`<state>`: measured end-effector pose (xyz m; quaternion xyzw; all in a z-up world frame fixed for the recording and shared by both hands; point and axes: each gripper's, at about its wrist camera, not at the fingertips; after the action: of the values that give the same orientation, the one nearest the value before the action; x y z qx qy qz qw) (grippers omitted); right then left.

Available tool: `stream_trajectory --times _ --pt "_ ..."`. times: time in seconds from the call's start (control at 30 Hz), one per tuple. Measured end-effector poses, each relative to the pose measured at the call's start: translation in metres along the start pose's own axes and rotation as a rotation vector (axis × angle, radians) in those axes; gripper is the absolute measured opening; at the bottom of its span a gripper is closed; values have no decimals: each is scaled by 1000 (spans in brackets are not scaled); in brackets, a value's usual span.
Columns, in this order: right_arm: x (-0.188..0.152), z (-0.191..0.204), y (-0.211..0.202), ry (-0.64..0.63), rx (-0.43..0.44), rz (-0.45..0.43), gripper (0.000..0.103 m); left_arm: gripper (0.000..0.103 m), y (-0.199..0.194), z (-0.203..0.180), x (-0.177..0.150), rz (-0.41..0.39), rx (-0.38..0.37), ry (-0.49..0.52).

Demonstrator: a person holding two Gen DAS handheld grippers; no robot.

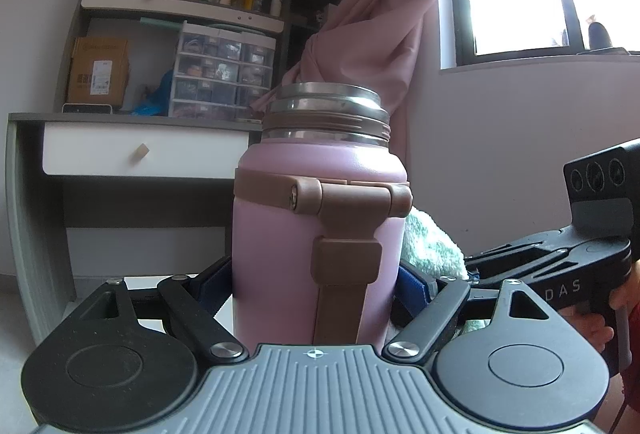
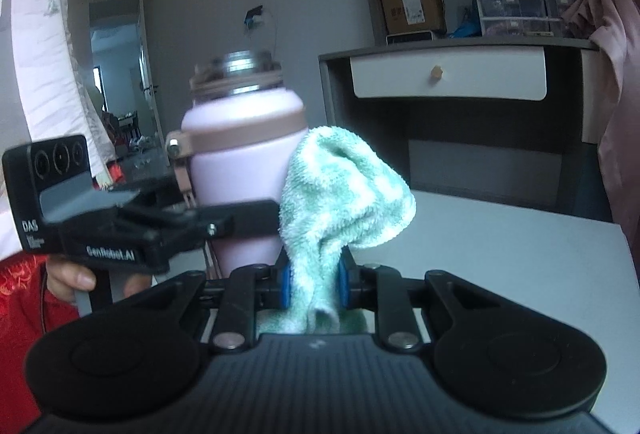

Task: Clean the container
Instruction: 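Rub the green towel along the pink bottle side with the right gripper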

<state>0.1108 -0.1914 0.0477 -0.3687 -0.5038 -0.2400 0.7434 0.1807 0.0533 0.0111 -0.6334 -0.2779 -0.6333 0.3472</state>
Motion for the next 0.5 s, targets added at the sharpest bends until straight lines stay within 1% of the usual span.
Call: stream_trajectory --times 0.23,0.5 --pt "1 -6 8 3 13 9 22 84 -1 -1 1 0 1 -1" --pt "-9 -9 16 11 21 57 22 84 -2 1 2 1 0 -4"
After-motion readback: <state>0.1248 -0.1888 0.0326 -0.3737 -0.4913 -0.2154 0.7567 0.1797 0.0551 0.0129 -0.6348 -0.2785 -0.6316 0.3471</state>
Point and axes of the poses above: each gripper's, at about its wrist camera, not at the fingertips, and y roughly the way its jaws point, z to its left, x to its top, and after that the axes turned 4 degrees about y, right-handed
